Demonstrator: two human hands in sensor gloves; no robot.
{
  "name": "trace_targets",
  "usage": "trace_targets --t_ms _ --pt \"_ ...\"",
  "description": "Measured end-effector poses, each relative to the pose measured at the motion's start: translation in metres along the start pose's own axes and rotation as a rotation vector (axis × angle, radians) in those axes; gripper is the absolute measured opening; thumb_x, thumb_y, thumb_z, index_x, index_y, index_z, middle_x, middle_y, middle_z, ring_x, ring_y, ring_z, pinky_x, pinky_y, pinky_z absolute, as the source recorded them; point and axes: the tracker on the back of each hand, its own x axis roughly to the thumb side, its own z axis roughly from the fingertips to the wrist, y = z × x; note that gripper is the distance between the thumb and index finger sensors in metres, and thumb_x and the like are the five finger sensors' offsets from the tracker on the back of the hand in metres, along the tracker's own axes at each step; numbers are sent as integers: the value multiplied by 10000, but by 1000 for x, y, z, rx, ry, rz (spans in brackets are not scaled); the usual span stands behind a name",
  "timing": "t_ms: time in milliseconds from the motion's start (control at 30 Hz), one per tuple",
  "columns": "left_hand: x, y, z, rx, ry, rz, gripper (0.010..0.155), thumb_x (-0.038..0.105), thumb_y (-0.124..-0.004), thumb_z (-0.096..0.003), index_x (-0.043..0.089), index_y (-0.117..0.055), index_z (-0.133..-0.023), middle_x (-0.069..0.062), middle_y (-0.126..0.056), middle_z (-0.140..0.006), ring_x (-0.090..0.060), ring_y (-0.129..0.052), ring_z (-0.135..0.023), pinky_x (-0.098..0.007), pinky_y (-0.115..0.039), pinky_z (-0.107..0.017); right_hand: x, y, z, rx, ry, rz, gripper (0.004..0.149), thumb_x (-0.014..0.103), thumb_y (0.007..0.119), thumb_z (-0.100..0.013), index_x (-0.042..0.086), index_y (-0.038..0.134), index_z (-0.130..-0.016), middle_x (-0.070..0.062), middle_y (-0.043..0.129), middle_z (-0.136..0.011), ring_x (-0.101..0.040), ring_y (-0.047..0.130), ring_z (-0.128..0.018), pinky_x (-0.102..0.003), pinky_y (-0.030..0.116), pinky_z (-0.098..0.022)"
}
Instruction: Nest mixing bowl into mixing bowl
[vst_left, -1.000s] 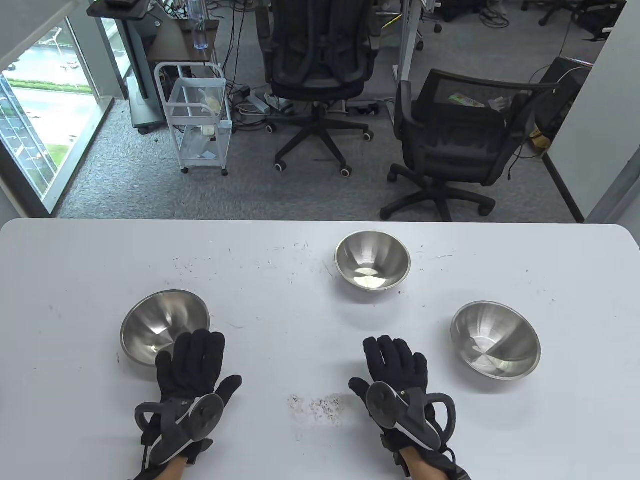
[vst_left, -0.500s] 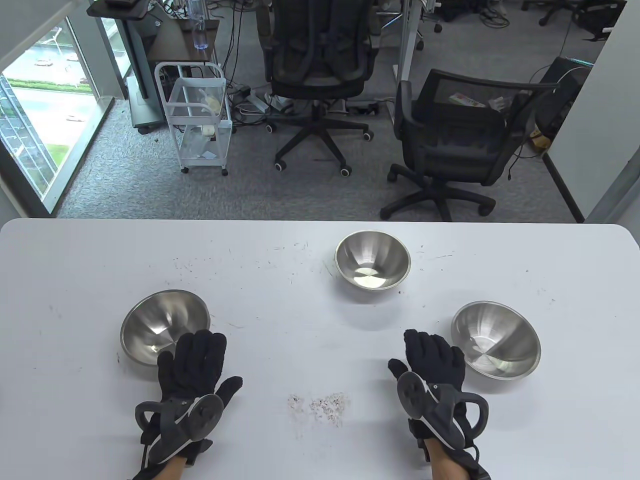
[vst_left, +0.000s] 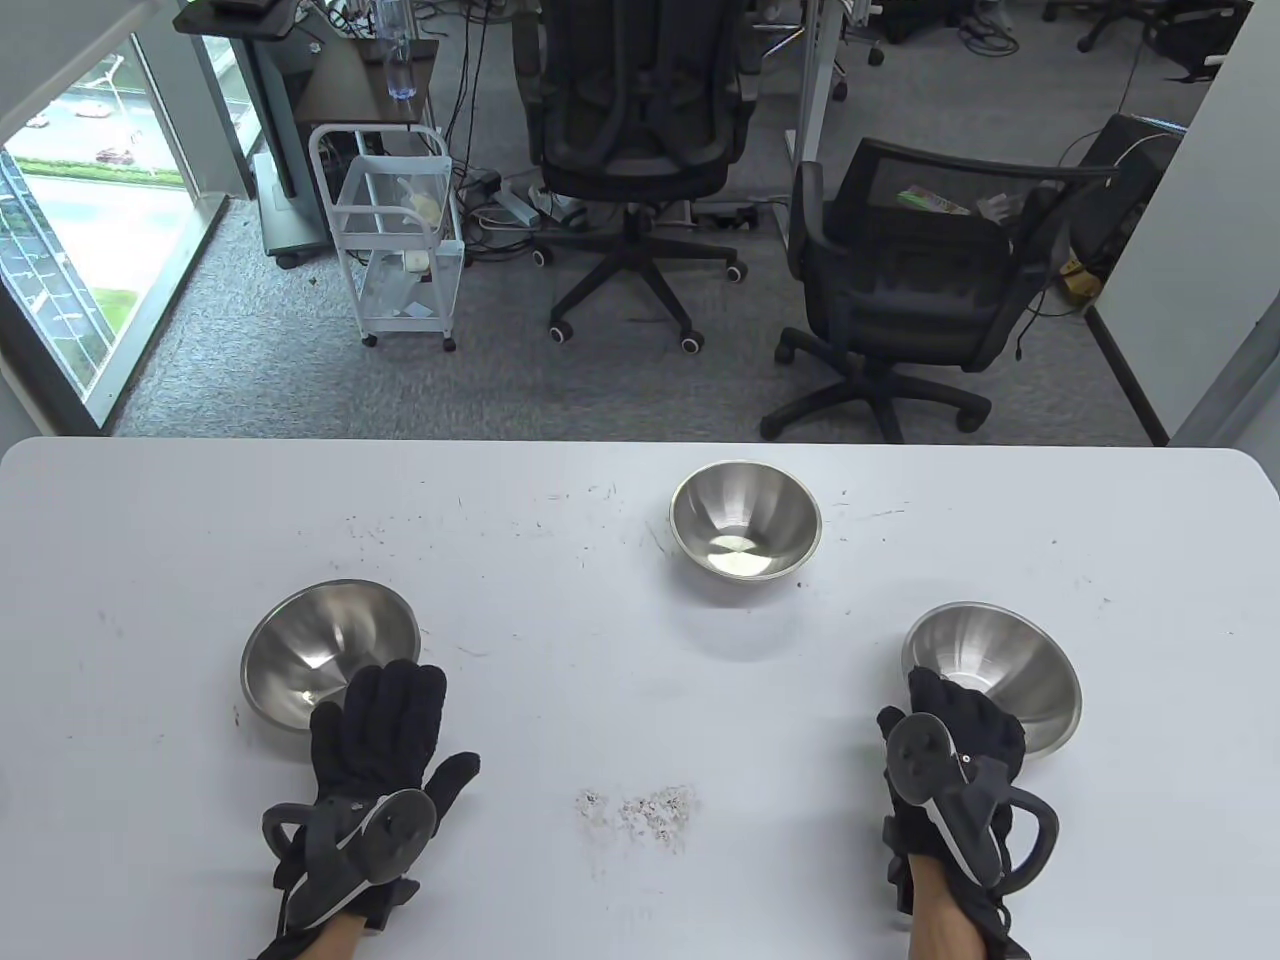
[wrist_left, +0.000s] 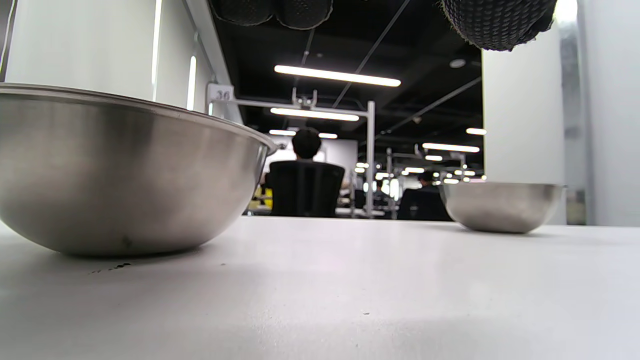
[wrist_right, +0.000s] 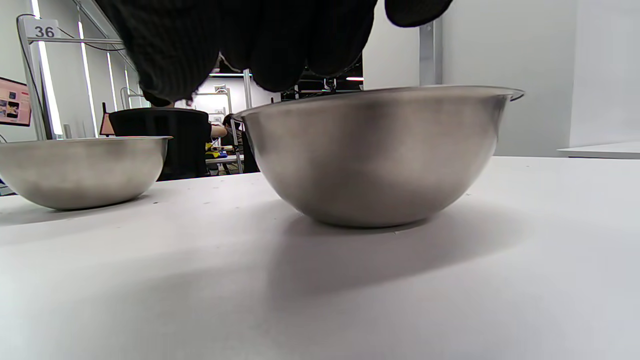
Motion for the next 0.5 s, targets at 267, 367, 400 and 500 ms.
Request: trace_targets --t_ms 267,367,400,500 --pt "-2 0 0 3 -1 30 896 637 -661 -493 271 -277 -1214 -122 -423 -1277 -430 -448 -1161 -739 -445 -757 -4 9 -7 46 37 30 466 391 905 -450 270 851 -896 32 1016 -842 -293 946 -839 -600 624 -687" --pt "-2 0 0 7 -3 37 894 637 -661 -492 273 -278 -1214 -122 -424 -1276 -431 -449 -1161 -738 -446 -757 -5 11 -8 50 43 36 444 378 902 -459 268 860 -887 33 1028 -829 -292 958 -828 -599 629 -684" --pt "-3 0 0 8 -3 38 894 637 -661 -493 273 -278 -1214 -121 -427 -1276 -430 -448 -1161 -739 -446 -757 -4 12 -8 51 45 38 436 374 900 -462 269 863 -883 32 1033 -822 -291 961 -825 -598 631 -684" --pt "-3 0 0 13 -4 44 893 637 -661 -494 272 -279 -1214 -120 -425 -1276 -430 -449 -1161 -738 -446 -758 -3 14 -9 49 54 57 410 365 895 -470 265 879 -868 34 1047 -802 -288 976 -807 -597 637 -680"
